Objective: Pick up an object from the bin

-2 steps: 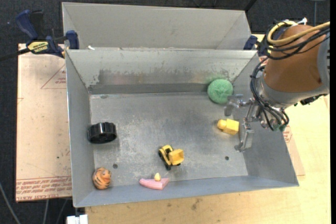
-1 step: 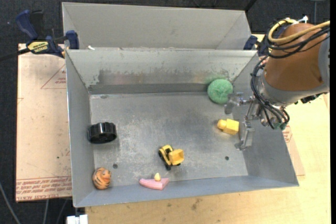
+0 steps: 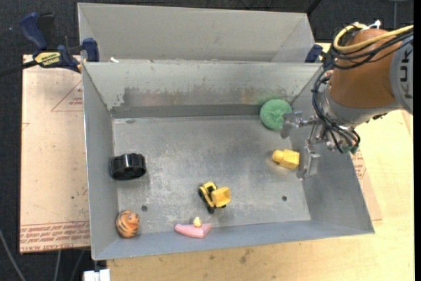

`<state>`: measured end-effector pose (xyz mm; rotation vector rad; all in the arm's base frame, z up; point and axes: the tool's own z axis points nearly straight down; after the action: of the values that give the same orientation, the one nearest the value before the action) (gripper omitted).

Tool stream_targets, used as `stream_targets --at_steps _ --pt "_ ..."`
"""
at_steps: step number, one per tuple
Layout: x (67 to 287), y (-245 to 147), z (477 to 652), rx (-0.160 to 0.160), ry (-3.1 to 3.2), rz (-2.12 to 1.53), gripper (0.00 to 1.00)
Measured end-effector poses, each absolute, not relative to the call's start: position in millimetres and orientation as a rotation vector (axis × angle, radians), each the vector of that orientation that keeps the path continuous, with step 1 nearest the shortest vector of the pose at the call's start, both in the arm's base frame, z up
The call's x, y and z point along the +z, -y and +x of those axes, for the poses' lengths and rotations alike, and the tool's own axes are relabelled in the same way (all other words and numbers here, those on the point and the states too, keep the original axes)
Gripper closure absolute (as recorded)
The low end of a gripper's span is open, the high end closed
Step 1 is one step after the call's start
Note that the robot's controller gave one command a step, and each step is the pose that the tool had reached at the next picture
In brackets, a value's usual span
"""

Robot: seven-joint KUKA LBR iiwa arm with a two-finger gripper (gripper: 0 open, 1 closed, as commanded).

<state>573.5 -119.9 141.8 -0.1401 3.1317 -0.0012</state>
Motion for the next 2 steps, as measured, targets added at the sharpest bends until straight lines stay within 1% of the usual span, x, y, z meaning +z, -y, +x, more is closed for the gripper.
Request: stream_targets --at_steps 1,2 --pt "141.3 131.8 581.3 0.002 -3.138 -0.124 0.0" --pt "132.2 142.3 582.8 -0.001 -3.132 -0.115 0.0"
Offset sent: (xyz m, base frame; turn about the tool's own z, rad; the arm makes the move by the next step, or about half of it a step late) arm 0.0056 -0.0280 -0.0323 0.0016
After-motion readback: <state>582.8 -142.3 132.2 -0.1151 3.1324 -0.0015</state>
